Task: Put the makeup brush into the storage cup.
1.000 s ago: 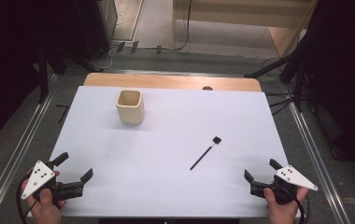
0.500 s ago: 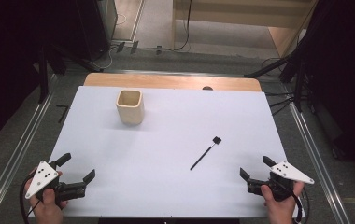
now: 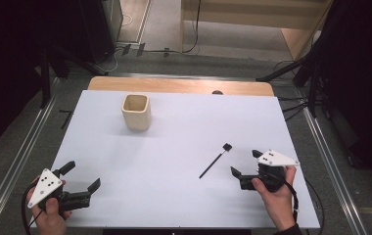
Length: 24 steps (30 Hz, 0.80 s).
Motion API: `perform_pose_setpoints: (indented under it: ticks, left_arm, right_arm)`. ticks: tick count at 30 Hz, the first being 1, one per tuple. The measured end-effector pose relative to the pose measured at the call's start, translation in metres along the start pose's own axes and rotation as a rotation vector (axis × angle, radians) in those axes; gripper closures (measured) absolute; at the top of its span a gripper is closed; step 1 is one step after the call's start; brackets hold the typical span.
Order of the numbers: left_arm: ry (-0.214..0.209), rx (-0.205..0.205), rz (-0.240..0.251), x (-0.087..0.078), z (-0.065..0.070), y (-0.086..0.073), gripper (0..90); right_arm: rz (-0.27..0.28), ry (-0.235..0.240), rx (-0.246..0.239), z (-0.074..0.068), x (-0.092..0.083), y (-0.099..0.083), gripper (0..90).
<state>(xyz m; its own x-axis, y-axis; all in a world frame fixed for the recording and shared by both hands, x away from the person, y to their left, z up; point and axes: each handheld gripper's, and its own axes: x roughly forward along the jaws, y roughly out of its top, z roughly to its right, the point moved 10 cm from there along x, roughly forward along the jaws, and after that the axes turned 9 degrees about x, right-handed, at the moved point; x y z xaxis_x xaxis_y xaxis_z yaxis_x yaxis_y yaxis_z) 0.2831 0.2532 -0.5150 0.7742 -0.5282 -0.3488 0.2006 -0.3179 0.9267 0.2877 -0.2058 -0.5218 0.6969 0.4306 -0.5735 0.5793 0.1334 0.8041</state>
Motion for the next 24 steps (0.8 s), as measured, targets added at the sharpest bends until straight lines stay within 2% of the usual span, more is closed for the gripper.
perform_pose_setpoints:
  ticks: [2, 6, 10, 15, 21, 24]
  left_arm:
    - [-0.002, -0.005, -0.003, 0.0, 0.0, -0.001, 0.0]
    - [-0.004, -0.002, 0.001, -0.001, 0.0, 0.0, 0.0]
    - [-0.005, -0.005, 0.002, -0.001, 0.0, 0.0, 0.0]
    - [-0.008, -0.002, 0.001, -0.001, 0.001, 0.0, 0.0]
    - [-0.008, -0.005, 0.0, 0.0, 0.001, -0.001, 0.0]
    - [-0.009, -0.004, -0.002, 0.0, 0.001, -0.001, 0.0]
  right_arm:
    - [-0.008, 0.012, -0.005, -0.002, 0.004, 0.003, 6.0]
    - [-0.05, 0.039, -0.032, -0.01, 0.022, 0.016, 6.8]
    - [-0.11, 0.072, -0.072, -0.013, 0.034, 0.023, 9.8]
    - [-0.206, 0.09, -0.133, -0.014, 0.045, 0.026, 12.1]
    - [-0.328, 0.144, -0.213, -0.016, 0.055, 0.026, 13.7]
    - [-0.382, 0.144, -0.252, -0.016, 0.06, 0.025, 14.0]
